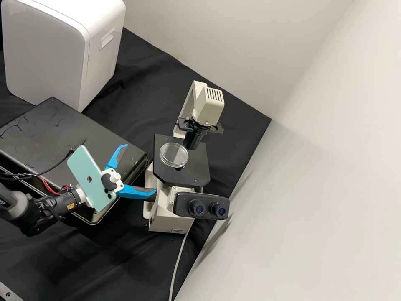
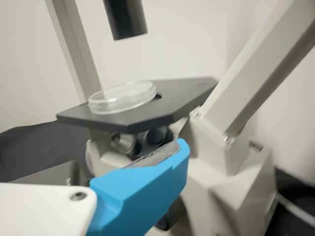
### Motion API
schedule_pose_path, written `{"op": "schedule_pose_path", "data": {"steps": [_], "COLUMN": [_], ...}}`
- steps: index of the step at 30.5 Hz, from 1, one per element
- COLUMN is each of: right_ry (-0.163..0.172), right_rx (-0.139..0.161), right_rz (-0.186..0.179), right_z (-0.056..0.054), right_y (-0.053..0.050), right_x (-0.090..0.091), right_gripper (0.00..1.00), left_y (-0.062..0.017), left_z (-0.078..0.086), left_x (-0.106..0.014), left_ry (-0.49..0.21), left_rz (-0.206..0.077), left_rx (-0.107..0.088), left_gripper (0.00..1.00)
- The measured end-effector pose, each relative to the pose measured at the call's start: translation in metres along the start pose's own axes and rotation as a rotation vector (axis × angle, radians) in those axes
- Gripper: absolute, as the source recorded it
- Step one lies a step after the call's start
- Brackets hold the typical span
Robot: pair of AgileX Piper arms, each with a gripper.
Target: Place the petri dish on the microscope
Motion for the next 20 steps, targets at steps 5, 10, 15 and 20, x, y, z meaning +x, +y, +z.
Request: {"op": "schedule_pose_path", "data": {"steps": [5,10,15,20], "right_ry": [-0.002,-0.004,-0.004,-0.004], "right_rx": [0.046,0.052,0.062,0.066], "right_rz": [-0.020,-0.025,-0.025,-0.025], "right_z": [0.001,0.002,0.002,0.002], "right_y": [-0.002,-0.003,-0.003,-0.003], "right_x": [-0.003,-0.004,-0.004,-0.004], "right_gripper": [1.00,1.00,1.00,1.00], "left_y": [0.0026,0.0064,0.0113,0.0196], "left_z": [0.000,0.000,-0.001,-0.004], "left_x": [-0.003,-0.008,-0.010,-0.013], "left_ry": [0.022,0.053,0.063,0.064], "left_rz": [0.011,0.024,0.047,0.094], "left_rx": [0.025,0.042,0.013,-0.058], "left_gripper": [1.00,1.00,1.00,1.00]}}
